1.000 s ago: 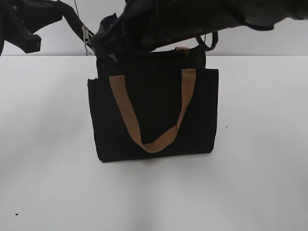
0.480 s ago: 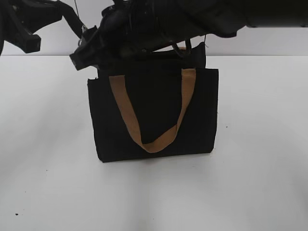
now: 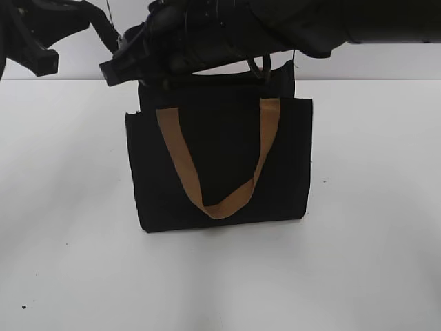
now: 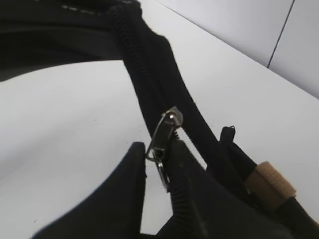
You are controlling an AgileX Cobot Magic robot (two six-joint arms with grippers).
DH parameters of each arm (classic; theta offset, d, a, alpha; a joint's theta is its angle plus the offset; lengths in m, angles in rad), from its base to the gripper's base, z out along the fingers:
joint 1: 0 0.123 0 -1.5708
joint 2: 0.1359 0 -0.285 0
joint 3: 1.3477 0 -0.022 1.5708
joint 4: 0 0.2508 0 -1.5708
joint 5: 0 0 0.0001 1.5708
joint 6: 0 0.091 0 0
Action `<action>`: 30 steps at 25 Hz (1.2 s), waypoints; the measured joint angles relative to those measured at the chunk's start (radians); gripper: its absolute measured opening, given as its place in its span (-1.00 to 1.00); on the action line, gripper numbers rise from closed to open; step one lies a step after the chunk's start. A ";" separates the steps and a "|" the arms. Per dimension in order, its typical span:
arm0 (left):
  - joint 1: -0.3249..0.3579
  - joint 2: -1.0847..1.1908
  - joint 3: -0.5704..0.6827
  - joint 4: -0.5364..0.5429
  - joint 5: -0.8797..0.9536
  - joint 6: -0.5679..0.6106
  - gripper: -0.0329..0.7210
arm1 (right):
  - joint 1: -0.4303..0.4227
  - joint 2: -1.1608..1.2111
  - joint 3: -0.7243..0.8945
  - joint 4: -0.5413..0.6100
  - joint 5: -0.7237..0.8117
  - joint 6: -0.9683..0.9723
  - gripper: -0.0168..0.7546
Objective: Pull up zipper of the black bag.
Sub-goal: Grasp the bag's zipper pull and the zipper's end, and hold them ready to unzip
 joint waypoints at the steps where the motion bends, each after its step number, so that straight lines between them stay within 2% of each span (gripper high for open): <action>1: 0.000 0.000 0.000 0.000 0.000 0.000 -0.83 | 0.000 0.000 0.000 0.000 0.000 0.000 -0.60; 3: 0.000 -0.001 0.000 0.000 0.000 0.000 -0.83 | 0.000 0.000 0.000 0.001 0.002 0.000 -0.80; 5: 0.000 -0.001 0.000 0.000 0.000 -0.001 -0.83 | 0.000 0.000 0.000 0.001 0.023 0.011 -0.89; 12: 0.000 -0.001 0.000 0.000 0.000 -0.002 -0.83 | 0.000 0.000 0.000 0.001 0.053 0.023 -0.99; 21: -0.001 -0.017 0.000 0.003 0.017 -0.002 -0.83 | -0.010 -0.003 0.000 0.001 0.080 0.023 -0.99; 30: -0.003 -0.037 0.027 0.037 0.036 -0.002 -0.83 | -0.100 -0.052 -0.002 0.004 0.208 0.025 -0.99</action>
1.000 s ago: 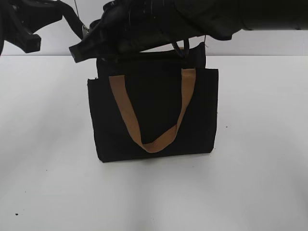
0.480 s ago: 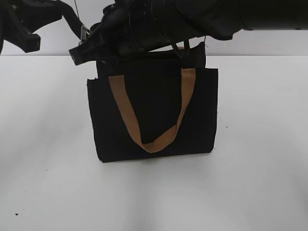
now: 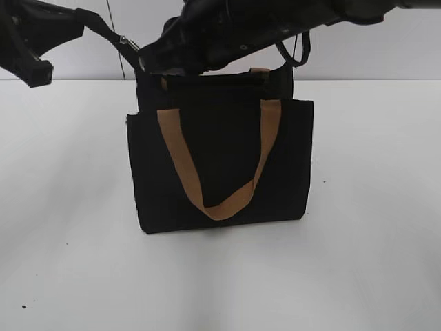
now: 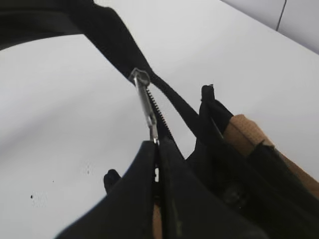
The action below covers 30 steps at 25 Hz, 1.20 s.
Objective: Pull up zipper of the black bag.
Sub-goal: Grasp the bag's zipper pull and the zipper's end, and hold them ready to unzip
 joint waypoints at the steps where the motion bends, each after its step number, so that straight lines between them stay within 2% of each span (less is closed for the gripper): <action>1: 0.000 -0.002 0.011 0.000 0.000 0.000 -0.83 | -0.007 -0.001 -0.002 0.000 0.021 0.000 -0.99; 7: 0.000 -0.015 0.060 0.000 0.000 0.000 -0.83 | -0.056 -0.001 -0.002 -0.003 0.139 0.000 -0.99; 12: 0.000 -0.029 0.082 0.000 0.026 0.000 -0.83 | -0.075 -0.001 -0.002 -0.050 0.184 0.000 -0.99; 19: -0.001 -0.029 0.083 0.000 0.109 0.000 -0.83 | -0.082 -0.001 -0.002 -0.164 0.180 0.035 -0.99; 26: -0.007 -0.029 0.083 0.000 0.198 0.000 -0.83 | -0.082 -0.001 -0.002 -0.180 0.102 0.041 -0.99; 30: -0.007 -0.029 0.100 -0.004 0.201 0.000 -0.83 | -0.083 -0.001 -0.002 -0.232 0.109 0.059 -0.99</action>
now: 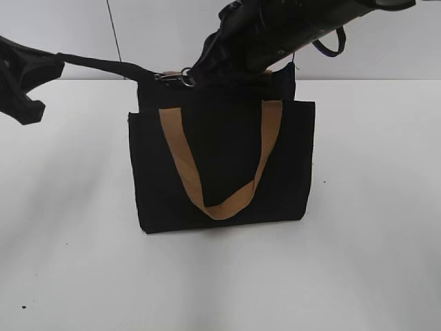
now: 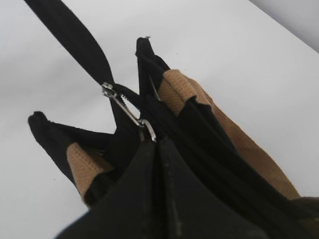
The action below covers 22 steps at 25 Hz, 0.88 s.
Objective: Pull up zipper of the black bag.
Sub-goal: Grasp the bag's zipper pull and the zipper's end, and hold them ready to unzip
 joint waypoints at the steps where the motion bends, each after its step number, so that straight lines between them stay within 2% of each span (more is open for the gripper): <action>1: 0.000 0.000 0.009 -0.001 0.001 0.000 -0.83 | -0.003 0.000 0.000 -0.020 0.008 0.014 -0.99; 10: 0.000 0.000 0.078 -0.012 0.011 0.000 -0.83 | -0.080 0.000 -0.082 -0.188 0.198 0.068 -0.99; 14: 0.000 0.000 0.080 -0.013 0.001 0.000 -0.83 | -0.084 0.000 -0.139 -0.252 0.299 0.069 -0.99; 22: 0.000 0.000 0.081 -0.015 0.010 0.000 -0.83 | -0.090 0.000 -0.151 -0.407 0.454 0.076 -0.99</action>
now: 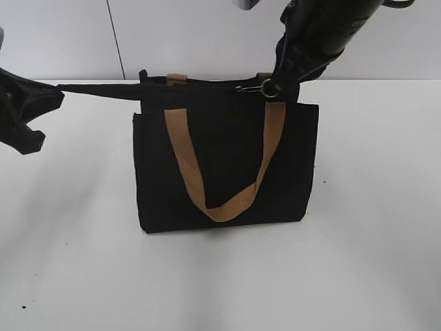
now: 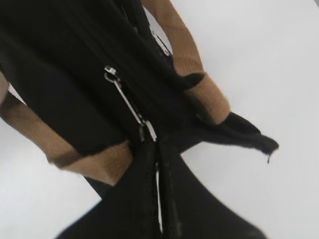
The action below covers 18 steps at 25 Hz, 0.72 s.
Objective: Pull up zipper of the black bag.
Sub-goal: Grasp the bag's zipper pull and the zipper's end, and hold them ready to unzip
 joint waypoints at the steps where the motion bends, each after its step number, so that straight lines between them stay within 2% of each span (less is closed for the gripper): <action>1: 0.000 0.000 0.000 0.000 0.000 0.000 -0.83 | -0.001 0.000 0.000 -0.017 0.012 0.005 -0.99; 9: 0.000 0.000 0.001 -0.001 -0.008 0.000 -0.83 | -0.034 -0.017 0.000 -0.125 0.063 0.064 -0.99; 16: 0.000 0.000 0.001 -0.002 -0.029 0.000 -0.83 | -0.034 -0.062 0.000 -0.131 0.066 0.070 -0.98; 18: 0.000 0.000 0.001 -0.013 -0.034 0.000 -0.83 | -0.034 -0.071 0.000 -0.119 0.066 0.070 -0.91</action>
